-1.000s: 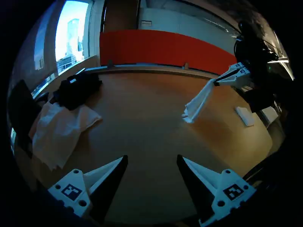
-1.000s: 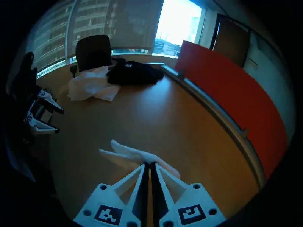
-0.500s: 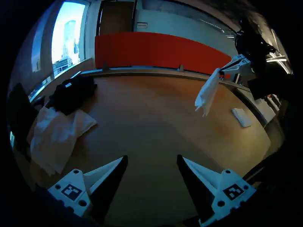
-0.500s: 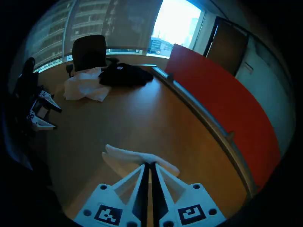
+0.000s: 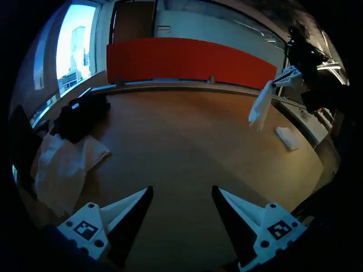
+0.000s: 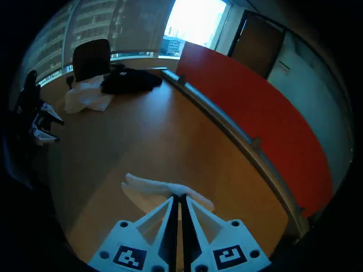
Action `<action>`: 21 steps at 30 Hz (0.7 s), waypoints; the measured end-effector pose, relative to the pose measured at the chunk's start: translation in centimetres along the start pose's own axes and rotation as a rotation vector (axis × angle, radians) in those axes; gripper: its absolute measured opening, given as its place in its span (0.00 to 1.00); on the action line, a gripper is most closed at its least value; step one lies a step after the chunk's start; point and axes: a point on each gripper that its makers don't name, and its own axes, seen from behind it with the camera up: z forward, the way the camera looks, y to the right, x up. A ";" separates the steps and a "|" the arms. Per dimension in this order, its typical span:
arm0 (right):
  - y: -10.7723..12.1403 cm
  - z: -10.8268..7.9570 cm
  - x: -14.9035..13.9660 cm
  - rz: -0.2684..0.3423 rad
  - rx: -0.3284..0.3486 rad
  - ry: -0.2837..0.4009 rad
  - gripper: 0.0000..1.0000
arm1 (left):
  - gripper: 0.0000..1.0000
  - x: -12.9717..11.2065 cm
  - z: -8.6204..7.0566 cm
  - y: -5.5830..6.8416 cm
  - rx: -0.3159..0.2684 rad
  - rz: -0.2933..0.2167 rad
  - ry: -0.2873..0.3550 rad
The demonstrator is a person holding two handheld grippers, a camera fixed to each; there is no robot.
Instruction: Fold towel
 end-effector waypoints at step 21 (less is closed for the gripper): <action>11.0 -4.1 -9.0 0.033 -0.119 -0.142 0.04 | 0.96 0.9 0.7 1.5 -0.014 0.043 -0.026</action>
